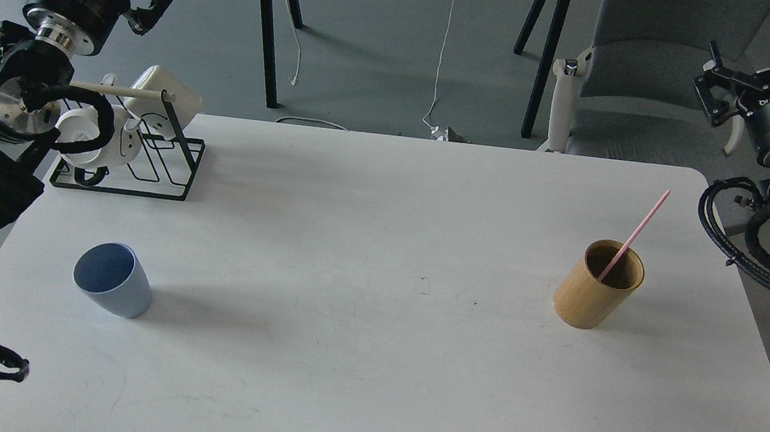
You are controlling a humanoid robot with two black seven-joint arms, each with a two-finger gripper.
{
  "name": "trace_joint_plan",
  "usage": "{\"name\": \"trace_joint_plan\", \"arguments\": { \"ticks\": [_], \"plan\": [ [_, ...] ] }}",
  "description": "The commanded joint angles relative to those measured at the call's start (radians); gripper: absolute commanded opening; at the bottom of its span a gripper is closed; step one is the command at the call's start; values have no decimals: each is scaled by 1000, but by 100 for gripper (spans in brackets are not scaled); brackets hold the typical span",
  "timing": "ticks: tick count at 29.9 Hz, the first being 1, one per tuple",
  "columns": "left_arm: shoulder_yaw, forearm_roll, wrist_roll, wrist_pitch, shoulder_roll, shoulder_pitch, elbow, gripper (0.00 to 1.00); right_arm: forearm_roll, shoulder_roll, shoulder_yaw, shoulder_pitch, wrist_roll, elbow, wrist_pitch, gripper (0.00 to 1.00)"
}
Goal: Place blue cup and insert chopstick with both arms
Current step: 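Move the left gripper down toward the tipped-over light blue cup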
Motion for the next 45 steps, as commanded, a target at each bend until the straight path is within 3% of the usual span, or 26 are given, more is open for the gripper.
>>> {"name": "trace_joint_plan", "arguments": {
  "ticks": [1, 7, 10, 15, 18, 21, 26, 30, 34, 37, 39, 42, 45],
  "plan": [
    [-3, -18, -2, 13, 4, -1, 0, 99, 0, -5, -2, 3, 1, 1, 0, 100],
    [10, -39, 12, 13, 10, -4, -3, 99, 0, -17, -2, 3, 1, 8, 0, 100],
    [34, -22, 11, 3, 26, -1, -65, 99, 2, -17, -2, 3, 3, 24, 0, 100],
    [99, 109, 0, -2, 170, 5, -258, 99, 0, -24, 1, -5, 3, 114, 0, 100],
    [100, 221, 0, -2, 266, 37, -439, 99, 0, -41, 7, -7, 3, 131, 0, 100],
    [100, 402, 3, 4, 351, 78, -617, 99, 0, -52, 11, -7, 5, 148, 0, 100],
    [96, 782, -5, 6, 490, 158, -808, 94, 0, -95, 11, -26, 5, 175, 0, 100],
    [102, 1049, -99, 4, 657, 238, -961, 91, 2, -120, 20, -77, 6, 182, 0, 100],
    [154, 1302, -150, 3, 748, 307, -1007, 90, 2, -120, 31, -99, 12, 185, 0, 100],
    [200, 1586, -205, 29, 762, 313, -1003, 82, 2, -118, 41, -100, 12, 185, 0, 100],
    [236, 1738, -242, 93, 773, 325, -994, 81, 2, -118, 44, -100, 12, 186, 0, 100],
    [325, 1856, -242, 231, 790, 364, -952, 81, 2, -120, 44, -100, 12, 212, 0, 100],
    [401, 1881, -242, 314, 790, 373, -891, 80, 2, -118, 46, -100, 14, 223, 0, 100]
  ]
}}
